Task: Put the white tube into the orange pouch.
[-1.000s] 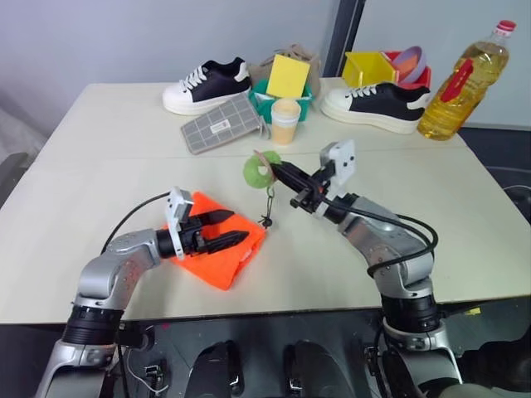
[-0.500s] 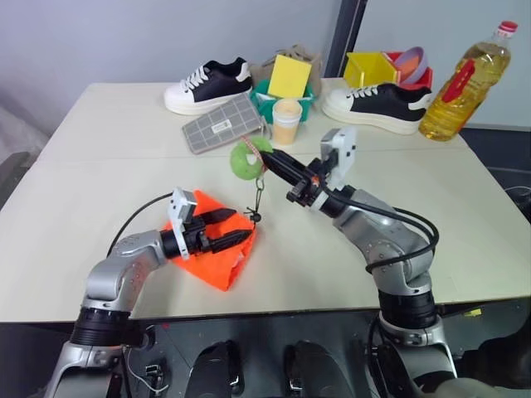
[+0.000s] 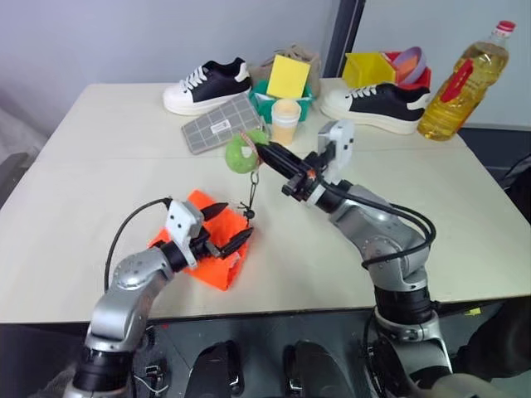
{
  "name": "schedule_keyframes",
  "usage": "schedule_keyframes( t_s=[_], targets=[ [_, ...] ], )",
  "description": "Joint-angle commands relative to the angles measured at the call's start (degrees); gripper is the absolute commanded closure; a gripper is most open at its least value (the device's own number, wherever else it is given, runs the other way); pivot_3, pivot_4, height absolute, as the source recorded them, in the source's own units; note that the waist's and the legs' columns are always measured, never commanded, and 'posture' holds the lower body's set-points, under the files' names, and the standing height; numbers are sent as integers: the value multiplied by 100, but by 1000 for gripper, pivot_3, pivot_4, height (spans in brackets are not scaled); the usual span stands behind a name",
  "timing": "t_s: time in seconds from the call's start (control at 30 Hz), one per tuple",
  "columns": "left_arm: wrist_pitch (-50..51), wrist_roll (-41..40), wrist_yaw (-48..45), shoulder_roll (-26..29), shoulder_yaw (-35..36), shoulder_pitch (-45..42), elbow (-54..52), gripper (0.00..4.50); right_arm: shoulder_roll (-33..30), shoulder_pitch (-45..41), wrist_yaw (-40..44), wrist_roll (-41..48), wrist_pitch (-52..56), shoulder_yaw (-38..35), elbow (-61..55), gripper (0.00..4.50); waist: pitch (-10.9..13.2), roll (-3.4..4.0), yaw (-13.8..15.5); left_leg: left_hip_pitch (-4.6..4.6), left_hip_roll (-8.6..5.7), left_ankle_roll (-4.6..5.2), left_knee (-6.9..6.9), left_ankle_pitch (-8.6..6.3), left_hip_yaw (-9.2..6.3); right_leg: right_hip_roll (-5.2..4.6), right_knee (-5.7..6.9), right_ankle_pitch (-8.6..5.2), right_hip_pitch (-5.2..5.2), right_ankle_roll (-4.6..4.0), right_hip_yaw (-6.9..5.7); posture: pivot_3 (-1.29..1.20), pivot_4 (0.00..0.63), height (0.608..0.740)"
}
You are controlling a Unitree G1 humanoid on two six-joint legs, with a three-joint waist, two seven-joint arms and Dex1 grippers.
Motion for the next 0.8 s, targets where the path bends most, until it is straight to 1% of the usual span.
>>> schedule_keyframes(
  t_s=[0.03,0.07,0.17,0.23,0.3,0.37,0.53,0.8],
  targets=[
    [-347,694,630,-259,-438,149,-595,68,116,-137,-51,-42,-119,57,77,4500,-1,-2,14,0,0,4,1,-2,0,0,0,0,1,0,0,0,150,740],
    [-340,887,840,-378,-564,181,-653,68,125,-135,-34,-38,-113,68,103,4500,-1,-2,19,0,0,20,2,-12,0,-1,0,0,2,0,0,0,150,740],
    [-229,1379,1367,-696,-902,241,-736,68,108,-132,15,11,-68,83,101,4500,-2,-2,14,-1,-1,25,4,-15,1,-3,-1,0,3,0,0,0,150,740],
    [-168,1905,1833,-927,-1184,317,-753,68,92,-140,19,30,-29,78,104,4500,-2,-2,9,0,-1,28,3,-16,0,-2,-1,0,3,0,0,0,150,740],
    [-35,2363,2389,-1273,-1439,473,-766,68,83,-158,2,39,28,83,104,4500,-2,-2,3,0,-1,28,3,-16,-1,0,-1,0,3,0,-1,0,150,740],
    [45,2585,2665,-1510,-1602,589,-813,68,65,-175,-2,51,79,90,83,4500,-2,-3,3,0,-1,30,3,-17,-1,0,-1,0,3,1,0,0,150,740],
    [108,3015,2891,-1613,-1758,611,-876,68,61,-317,-1,64,169,80,103,4500,-2,-3,3,1,1,30,4,-17,-4,1,2,0,1,0,-2,0,150,740],
    [39,3109,2902,-1614,-1749,568,-859,68,102,-578,-242,-33,103,-77,270,4500,-2,-3,7,-1,1,31,4,-18,-4,-1,0,0,1,0,-2,0,150,740]
  ],
)
